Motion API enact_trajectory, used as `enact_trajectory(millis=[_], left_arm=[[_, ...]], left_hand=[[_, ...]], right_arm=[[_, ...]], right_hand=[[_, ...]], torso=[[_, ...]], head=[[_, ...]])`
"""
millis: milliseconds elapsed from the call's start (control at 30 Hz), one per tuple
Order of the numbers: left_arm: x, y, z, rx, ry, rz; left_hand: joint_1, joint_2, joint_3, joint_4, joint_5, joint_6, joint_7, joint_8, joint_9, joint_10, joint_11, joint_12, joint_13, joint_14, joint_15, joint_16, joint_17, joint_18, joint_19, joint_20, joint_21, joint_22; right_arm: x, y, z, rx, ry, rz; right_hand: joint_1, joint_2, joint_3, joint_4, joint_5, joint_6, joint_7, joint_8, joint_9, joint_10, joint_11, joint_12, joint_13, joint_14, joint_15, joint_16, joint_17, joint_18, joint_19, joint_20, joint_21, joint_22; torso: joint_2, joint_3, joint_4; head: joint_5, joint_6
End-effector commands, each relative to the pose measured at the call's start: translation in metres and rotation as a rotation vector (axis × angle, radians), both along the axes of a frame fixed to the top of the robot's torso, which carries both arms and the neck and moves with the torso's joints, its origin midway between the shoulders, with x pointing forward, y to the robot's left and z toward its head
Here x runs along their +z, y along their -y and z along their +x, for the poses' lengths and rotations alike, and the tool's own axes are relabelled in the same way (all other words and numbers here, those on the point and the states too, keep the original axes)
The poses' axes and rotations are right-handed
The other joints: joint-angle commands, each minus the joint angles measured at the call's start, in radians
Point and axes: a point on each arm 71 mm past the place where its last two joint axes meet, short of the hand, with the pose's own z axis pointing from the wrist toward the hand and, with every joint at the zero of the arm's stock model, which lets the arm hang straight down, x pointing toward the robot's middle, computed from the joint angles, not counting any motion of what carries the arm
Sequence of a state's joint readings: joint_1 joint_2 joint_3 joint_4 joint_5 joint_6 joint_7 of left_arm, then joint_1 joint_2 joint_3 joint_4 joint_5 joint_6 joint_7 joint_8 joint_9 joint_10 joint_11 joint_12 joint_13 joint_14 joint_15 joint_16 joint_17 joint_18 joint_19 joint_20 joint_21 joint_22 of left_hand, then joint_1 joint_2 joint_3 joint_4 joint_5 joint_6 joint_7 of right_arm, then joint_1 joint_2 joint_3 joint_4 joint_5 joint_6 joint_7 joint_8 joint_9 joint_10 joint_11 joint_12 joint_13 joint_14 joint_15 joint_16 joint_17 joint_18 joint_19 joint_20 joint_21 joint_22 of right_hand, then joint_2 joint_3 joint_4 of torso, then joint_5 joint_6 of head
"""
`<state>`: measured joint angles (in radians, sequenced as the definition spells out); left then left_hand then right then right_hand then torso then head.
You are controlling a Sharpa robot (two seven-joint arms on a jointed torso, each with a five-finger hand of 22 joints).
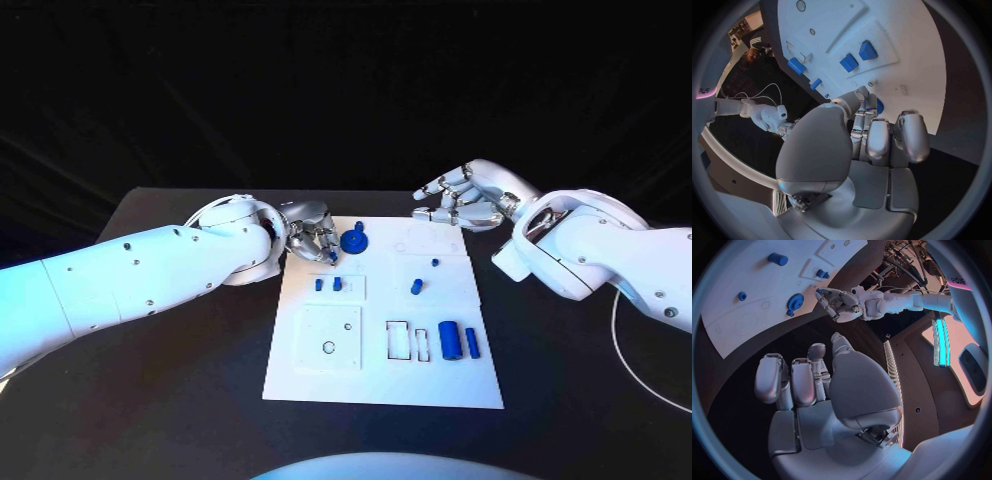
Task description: Assemble the parts on the task board
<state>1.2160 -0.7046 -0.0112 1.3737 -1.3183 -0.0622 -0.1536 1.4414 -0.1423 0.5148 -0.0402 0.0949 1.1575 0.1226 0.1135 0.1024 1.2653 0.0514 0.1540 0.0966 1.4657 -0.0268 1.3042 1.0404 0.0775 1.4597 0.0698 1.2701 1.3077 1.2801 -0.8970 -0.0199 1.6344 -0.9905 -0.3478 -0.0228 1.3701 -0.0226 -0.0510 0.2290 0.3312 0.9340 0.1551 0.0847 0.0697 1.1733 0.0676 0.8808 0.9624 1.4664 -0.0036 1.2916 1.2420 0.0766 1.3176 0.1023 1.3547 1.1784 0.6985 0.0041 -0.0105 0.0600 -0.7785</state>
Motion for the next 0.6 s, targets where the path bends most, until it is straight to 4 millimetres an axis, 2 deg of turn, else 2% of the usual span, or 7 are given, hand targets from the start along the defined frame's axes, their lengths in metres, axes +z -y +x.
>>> enact_trajectory(millis=[33, 167, 333, 600], left_arm=[[-0.0033, 0.0018, -0.0005, -0.006, -0.035, 0.016], [-0.0058, 0.0032, 0.0002, 0.003, -0.038, 0.023], [-0.0090, 0.0037, 0.0017, 0.017, -0.041, 0.035], [-0.0117, 0.0057, 0.0025, 0.021, -0.051, 0.052]], left_hand=[[-0.009, 0.000, 0.006, -0.001, -0.002, 0.005, 0.002, -0.002, 0.000, 0.005, -0.001, -0.004, 0.001, 0.019, -0.005, -0.004, -0.001, -0.013, 0.030, -0.002, 0.004, 0.047], [-0.011, 0.000, 0.007, -0.001, -0.002, 0.005, 0.001, -0.002, 0.000, 0.005, -0.001, -0.005, 0.001, 0.019, -0.005, -0.004, -0.002, -0.012, 0.029, -0.002, 0.002, 0.046], [-0.011, 0.000, 0.007, -0.001, -0.002, 0.005, 0.001, -0.003, 0.000, 0.005, -0.001, -0.006, 0.001, 0.018, -0.005, -0.004, -0.003, -0.012, 0.029, -0.002, 0.001, 0.045], [-0.011, 0.000, 0.007, -0.002, -0.002, 0.004, 0.001, -0.003, 0.000, 0.005, -0.001, -0.006, 0.001, 0.018, -0.005, -0.005, -0.004, -0.012, 0.028, -0.002, 0.000, 0.044]], right_arm=[[0.0000, -0.0019, -0.0006, 0.012, 0.002, 0.001], [0.0000, -0.0021, -0.0006, 0.013, 0.002, 0.001], [-0.0001, -0.0021, -0.0006, 0.013, 0.001, 0.001], [-0.0001, -0.0019, -0.0006, 0.013, 0.001, 0.000]], right_hand=[[0.001, 0.008, -0.005, -0.002, 0.007, 0.006, 0.000, 0.003, 0.001, 0.004, -0.001, 0.004, 0.001, 0.030, -0.005, 0.004, 0.001, 0.011, 0.002, -0.002, 0.000, 0.001], [0.001, 0.008, -0.005, -0.002, 0.007, 0.006, 0.000, 0.003, 0.001, 0.004, -0.001, 0.004, 0.001, 0.030, -0.005, 0.004, 0.001, 0.011, 0.002, -0.002, 0.000, 0.001], [0.001, 0.008, -0.005, -0.002, 0.007, 0.006, 0.000, 0.003, 0.001, 0.004, -0.001, 0.004, 0.001, 0.030, -0.005, 0.004, 0.001, 0.011, 0.002, -0.002, 0.000, 0.001], [0.001, 0.008, -0.005, -0.002, 0.007, 0.006, 0.000, 0.003, 0.001, 0.004, -0.001, 0.004, 0.001, 0.030, -0.005, 0.004, 0.001, 0.011, 0.002, -0.002, 0.000, 0.001]], torso=[[0.000, 0.0005, -0.0001], [0.000, -0.0004, 0.0000], [0.000, 0.0008, -0.0007], [-0.001, 0.0009, 0.0000]], head=[[0.000, -0.002], [0.000, -0.002], [0.000, -0.004], [0.000, -0.006]])
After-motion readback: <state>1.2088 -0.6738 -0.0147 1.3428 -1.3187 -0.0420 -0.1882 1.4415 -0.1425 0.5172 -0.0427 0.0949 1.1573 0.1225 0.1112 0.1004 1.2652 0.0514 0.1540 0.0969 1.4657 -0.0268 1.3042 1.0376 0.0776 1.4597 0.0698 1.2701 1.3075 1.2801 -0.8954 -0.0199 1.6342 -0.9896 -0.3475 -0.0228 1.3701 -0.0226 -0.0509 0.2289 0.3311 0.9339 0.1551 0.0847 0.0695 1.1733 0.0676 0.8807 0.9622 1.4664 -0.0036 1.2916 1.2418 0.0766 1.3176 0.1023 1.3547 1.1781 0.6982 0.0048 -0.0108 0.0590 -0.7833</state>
